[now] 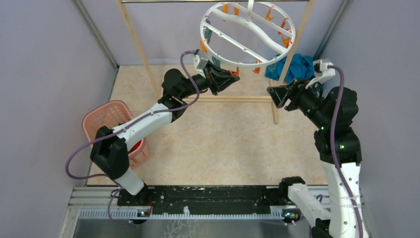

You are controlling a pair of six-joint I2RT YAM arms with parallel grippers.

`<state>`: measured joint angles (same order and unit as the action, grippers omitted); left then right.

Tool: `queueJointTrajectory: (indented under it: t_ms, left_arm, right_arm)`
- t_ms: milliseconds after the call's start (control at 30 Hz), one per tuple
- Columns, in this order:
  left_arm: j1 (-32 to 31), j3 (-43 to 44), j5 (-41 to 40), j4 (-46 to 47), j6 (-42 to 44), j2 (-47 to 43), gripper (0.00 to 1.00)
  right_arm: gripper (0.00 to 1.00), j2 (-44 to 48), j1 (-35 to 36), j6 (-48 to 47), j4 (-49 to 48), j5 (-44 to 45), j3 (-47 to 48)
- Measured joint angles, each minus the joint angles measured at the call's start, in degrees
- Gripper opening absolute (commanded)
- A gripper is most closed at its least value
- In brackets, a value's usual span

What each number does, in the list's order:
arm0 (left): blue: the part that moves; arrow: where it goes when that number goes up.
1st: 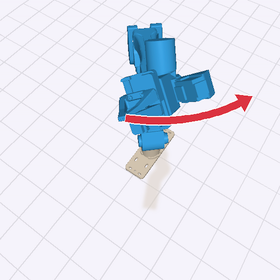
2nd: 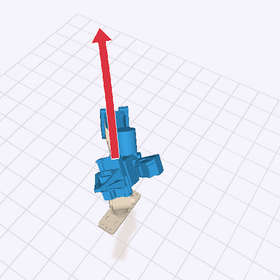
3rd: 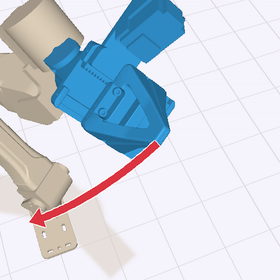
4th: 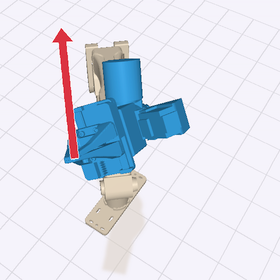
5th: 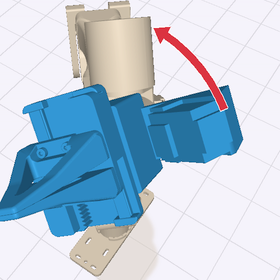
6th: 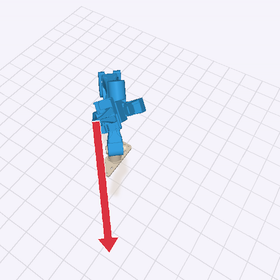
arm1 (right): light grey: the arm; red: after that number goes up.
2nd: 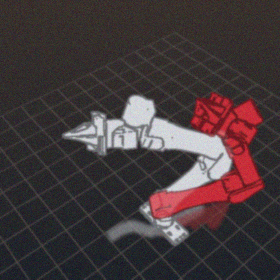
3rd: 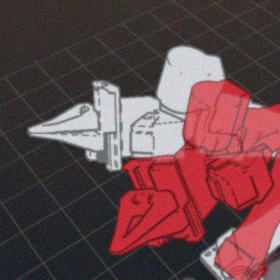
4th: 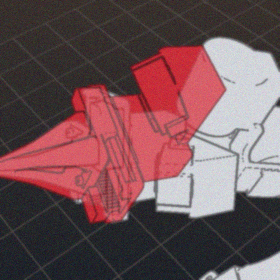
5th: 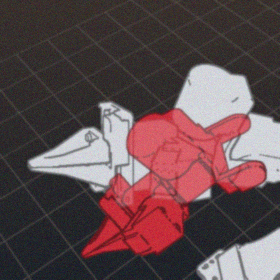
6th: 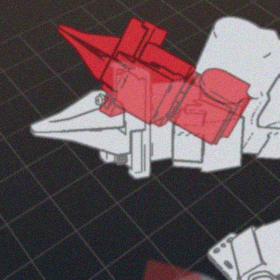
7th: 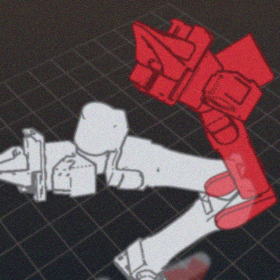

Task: Clip the socks to the hanger
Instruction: Open the clamp at the hanger.

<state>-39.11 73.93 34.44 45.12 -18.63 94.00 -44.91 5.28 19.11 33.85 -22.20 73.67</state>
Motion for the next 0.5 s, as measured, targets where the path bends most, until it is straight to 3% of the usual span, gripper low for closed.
queueJointTrajectory:
  t_ms: [167, 367, 500]
  left_arm:
    - [0.0, 0.0, -0.9, -6.6, 1.7, -2.3, 0.0]
    - [0.0, -0.3, -2.1, -12.5, 3.5, -4.5, 0.0]
    - [0.0, -1.5, -3.1, -15.2, 4.9, -7.3, 0.0]
  right_arm:
    - [0.55, -5.3, 6.7, -0.2, -0.9, 1.8, 6.0]
    - [0.56, -14.5, 29.0, -4.9, -1.1, 18.1, 13.7]
    - [0.56, -19.3, 31.4, -7.1, -1.3, 24.7, 14.2]
